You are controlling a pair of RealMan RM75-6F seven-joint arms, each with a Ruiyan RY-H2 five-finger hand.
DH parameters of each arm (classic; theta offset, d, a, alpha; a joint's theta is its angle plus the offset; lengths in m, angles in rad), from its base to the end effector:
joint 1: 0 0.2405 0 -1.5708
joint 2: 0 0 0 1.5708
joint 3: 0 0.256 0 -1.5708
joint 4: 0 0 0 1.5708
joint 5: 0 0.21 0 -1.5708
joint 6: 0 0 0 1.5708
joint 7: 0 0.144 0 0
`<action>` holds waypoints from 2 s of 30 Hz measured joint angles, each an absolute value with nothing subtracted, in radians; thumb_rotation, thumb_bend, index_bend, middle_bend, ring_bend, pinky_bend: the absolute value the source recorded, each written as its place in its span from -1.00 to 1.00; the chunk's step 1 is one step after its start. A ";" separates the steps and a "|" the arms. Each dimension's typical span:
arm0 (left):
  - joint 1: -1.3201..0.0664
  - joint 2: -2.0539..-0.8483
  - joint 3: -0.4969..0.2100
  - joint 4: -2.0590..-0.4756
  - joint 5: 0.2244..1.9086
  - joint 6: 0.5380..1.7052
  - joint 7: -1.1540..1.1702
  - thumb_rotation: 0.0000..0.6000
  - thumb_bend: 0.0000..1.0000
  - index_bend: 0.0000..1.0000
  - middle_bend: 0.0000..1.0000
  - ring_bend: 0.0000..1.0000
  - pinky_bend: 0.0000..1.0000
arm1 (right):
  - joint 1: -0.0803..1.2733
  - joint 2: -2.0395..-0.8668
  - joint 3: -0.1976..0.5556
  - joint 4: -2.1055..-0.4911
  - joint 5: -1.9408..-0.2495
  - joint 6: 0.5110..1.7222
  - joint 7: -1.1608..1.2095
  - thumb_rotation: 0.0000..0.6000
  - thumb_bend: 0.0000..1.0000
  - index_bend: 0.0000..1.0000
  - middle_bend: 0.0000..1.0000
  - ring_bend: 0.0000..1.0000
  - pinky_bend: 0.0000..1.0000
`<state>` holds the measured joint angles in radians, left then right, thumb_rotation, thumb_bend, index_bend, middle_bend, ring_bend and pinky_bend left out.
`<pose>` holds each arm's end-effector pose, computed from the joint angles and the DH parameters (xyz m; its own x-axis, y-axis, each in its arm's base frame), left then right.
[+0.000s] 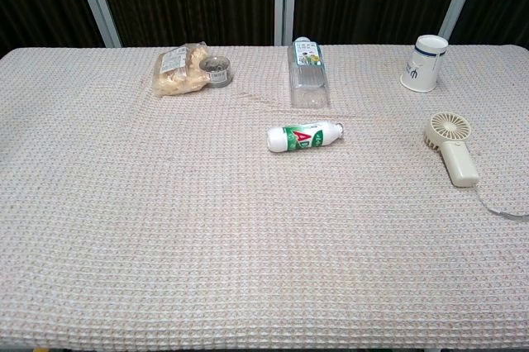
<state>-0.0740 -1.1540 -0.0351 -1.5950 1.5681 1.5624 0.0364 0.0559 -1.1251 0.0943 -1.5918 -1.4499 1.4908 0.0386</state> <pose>-0.3011 0.1741 0.1539 0.4127 -0.0573 0.9091 0.9071 -0.0644 -0.4159 -0.3222 -0.1810 0.1692 0.3662 0.0399 0.9297 -0.9294 0.0656 0.3633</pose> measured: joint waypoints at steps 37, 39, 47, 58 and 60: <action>-0.075 -1.165 -0.030 -1.556 1.552 1.541 -0.006 1.00 -0.89 -0.88 -0.92 -1.00 -0.63 | 0.145 -1.220 0.104 -1.553 -1.415 1.352 -0.008 1.00 1.00 -1.00 0.89 0.79 0.77; -0.073 -1.166 -0.029 -1.549 1.551 1.542 -0.014 1.00 -0.90 -0.88 -0.92 -1.00 -0.63 | 0.165 -1.229 0.106 -1.557 -1.406 1.315 -0.030 1.00 1.00 -1.00 0.97 0.85 0.80; -0.073 -1.174 -0.027 -1.523 1.549 1.536 -0.033 1.00 -0.90 -0.88 -0.92 -1.00 -0.63 | 0.227 -1.246 0.111 -1.602 -1.314 1.193 -0.180 1.00 1.00 -1.00 1.00 0.87 0.80; -0.076 -1.176 -0.028 -1.517 1.538 1.523 -0.029 1.00 -0.90 -0.88 -0.92 -1.00 -0.63 | 0.332 -1.301 0.103 -1.665 -1.121 1.036 -0.391 1.00 1.00 -1.00 1.00 0.87 0.80; -0.076 -1.175 -0.029 -1.517 1.536 1.522 -0.030 1.00 -0.90 -0.88 -0.92 -1.00 -0.63 | 0.347 -1.315 0.101 -1.666 -1.098 1.023 -0.412 1.00 1.00 -1.00 1.00 0.87 0.80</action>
